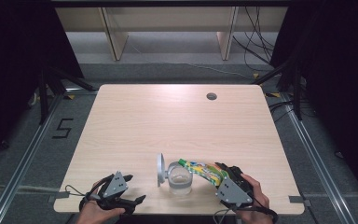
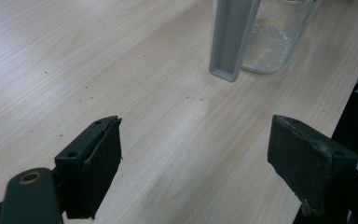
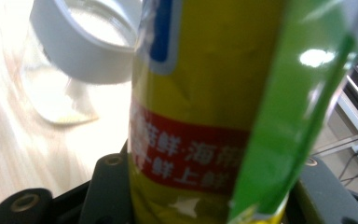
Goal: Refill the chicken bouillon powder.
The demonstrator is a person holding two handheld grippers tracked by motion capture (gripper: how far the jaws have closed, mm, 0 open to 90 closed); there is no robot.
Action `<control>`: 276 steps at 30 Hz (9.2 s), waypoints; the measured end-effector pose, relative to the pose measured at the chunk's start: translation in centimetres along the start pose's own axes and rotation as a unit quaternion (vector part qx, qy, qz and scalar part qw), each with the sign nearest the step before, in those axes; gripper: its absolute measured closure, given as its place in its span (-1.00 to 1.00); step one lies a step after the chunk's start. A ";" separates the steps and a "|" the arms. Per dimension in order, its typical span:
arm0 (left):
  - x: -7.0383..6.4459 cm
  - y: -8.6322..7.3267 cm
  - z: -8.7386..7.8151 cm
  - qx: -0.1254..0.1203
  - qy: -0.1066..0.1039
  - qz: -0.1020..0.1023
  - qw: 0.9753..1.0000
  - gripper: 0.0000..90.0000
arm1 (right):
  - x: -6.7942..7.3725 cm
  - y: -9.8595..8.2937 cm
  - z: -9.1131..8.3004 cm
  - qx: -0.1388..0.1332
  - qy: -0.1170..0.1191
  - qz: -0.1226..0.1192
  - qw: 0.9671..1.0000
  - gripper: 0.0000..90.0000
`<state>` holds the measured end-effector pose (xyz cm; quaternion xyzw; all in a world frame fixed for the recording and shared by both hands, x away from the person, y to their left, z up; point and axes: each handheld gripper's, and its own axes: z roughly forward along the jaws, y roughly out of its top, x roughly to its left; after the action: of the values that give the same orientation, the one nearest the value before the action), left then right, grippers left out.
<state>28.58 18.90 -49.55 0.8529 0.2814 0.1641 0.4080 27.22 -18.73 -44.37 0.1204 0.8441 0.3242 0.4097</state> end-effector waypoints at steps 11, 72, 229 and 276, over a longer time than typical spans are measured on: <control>-0.2 0.0 0.2 0.003 -0.003 -0.004 1.000 -0.61 | 1.2 0.7 0.1 0.041 -0.017 -0.073 0.996 0.20; 0.0 -0.2 0.3 0.000 0.001 -0.012 1.000 -0.61 | 2.0 2.4 0.1 0.115 -0.110 -0.353 0.922 0.21; 0.0 -0.2 0.5 0.003 -0.001 -0.005 1.000 -0.60 | 1.1 5.0 -0.1 0.143 -0.100 -0.544 0.821 0.25; 0.0 -0.2 0.4 0.003 -0.003 -0.007 1.000 -0.60 | 0.8 4.9 -0.4 0.145 -0.102 -0.543 0.820 0.25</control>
<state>28.71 18.77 -49.93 0.8524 0.2870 0.1578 0.4077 26.11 -14.84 -41.56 -0.2674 0.7632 -0.0915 0.5811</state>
